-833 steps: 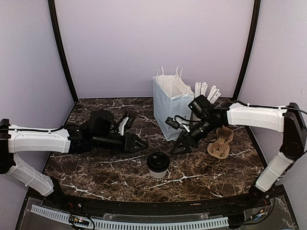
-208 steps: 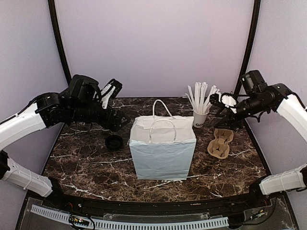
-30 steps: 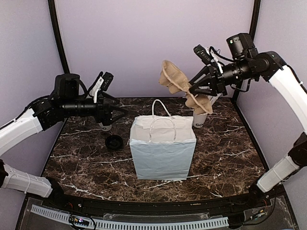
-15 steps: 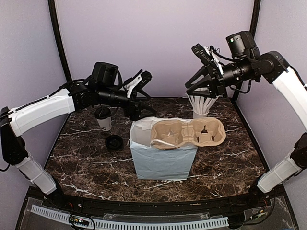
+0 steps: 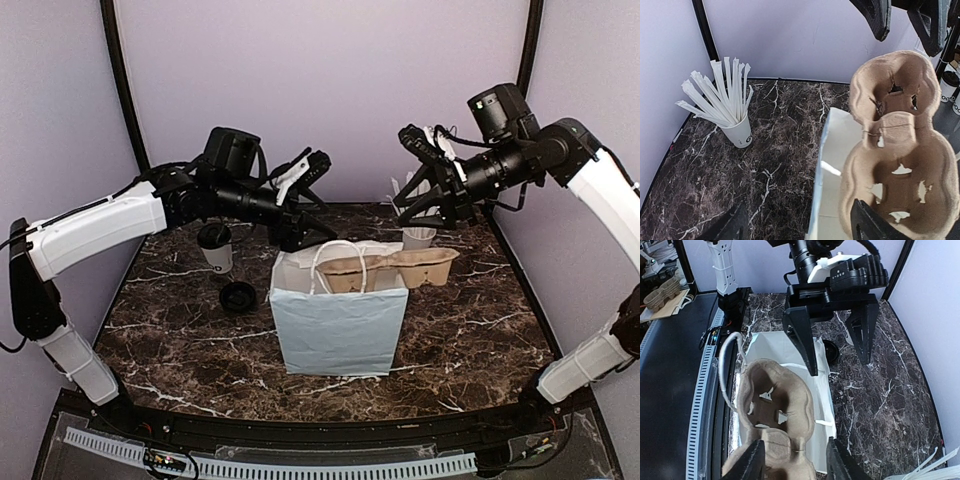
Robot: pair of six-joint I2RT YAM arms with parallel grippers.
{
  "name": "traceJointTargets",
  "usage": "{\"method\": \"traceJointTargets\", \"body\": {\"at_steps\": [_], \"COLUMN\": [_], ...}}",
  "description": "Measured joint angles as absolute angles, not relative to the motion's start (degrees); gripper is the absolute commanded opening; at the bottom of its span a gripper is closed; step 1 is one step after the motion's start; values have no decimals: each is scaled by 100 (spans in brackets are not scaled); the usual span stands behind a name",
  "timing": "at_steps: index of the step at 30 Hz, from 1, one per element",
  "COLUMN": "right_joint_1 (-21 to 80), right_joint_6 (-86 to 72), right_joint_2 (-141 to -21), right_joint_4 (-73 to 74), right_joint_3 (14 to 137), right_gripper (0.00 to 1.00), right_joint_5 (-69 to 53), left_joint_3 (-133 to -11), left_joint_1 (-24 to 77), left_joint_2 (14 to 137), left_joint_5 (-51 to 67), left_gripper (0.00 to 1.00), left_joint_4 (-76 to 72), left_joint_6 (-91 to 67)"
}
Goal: Pack the takeout coffee
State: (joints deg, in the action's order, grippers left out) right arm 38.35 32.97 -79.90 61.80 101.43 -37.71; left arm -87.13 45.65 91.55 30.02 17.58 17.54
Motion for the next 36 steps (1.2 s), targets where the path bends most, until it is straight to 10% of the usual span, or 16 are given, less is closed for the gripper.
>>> {"method": "traceJointTargets", "body": {"at_steps": [25,36], "right_joint_1": [3913,4025], "right_joint_6": [4034,4047], "right_joint_2": [-7911,-7520], "right_joint_4": [7496,7754], "right_joint_3": [10278,9612], "right_gripper": [60,49], "right_joint_5": [-3430,-3035], "left_joint_3": [-8739,-8364], "left_joint_1": [4563,4563], "left_joint_2": [9094,8256], "left_joint_5": [2458,1861], "left_gripper": [82,83], "left_joint_4": [1804,1697], "left_joint_6": [1249,827]}}
